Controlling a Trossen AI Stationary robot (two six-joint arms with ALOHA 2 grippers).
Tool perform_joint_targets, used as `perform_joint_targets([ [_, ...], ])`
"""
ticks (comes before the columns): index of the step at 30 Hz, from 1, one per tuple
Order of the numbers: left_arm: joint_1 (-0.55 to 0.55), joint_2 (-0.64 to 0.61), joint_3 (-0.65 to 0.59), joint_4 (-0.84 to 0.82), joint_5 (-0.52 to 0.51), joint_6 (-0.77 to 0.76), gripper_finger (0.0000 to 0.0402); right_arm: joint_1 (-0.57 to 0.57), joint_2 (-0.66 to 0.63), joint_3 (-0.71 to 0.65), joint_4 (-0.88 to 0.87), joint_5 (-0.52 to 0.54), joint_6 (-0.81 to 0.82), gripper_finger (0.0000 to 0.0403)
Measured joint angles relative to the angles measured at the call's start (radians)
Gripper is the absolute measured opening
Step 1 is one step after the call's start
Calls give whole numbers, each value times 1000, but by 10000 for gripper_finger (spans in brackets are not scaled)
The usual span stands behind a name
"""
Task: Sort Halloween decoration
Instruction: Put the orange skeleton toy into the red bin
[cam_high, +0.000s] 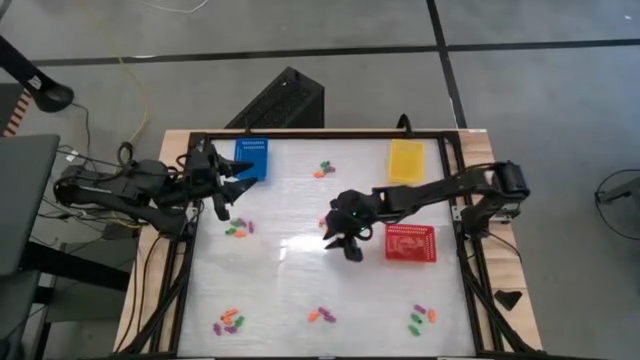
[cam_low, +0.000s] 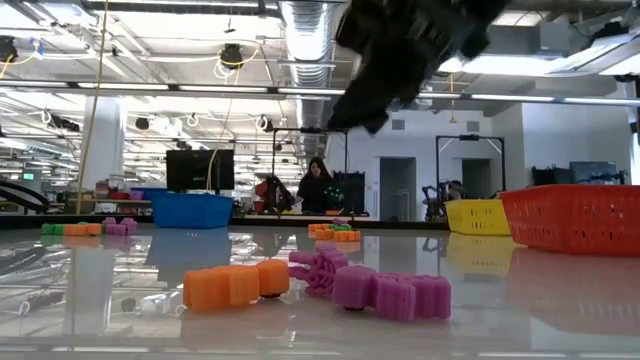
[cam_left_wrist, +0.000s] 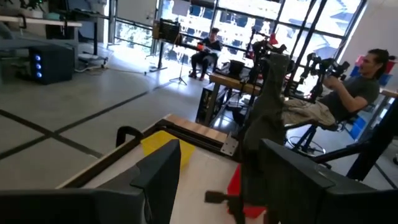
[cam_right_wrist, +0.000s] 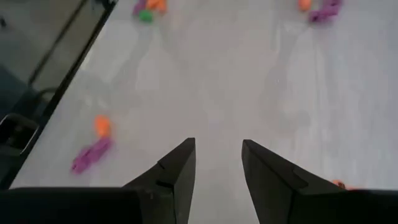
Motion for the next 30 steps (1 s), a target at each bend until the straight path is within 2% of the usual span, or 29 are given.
perform_joint_targets([
  [4,0,0,0,-6,1,-18,206,-51,35,-99,164,3,18,162],
  [8,0,7,0,-29,0,-41,206,-113,33,-193,253,0,-12,162],
  [17,1,81,0,-37,-49,-125,206,-194,37,-323,321,-23,-140,164],
  [23,1,156,0,17,-61,-151,206,-204,107,-331,370,-50,-173,164],
  [30,17,210,0,137,-61,-150,206,-194,246,-230,392,-108,-176,164],
])
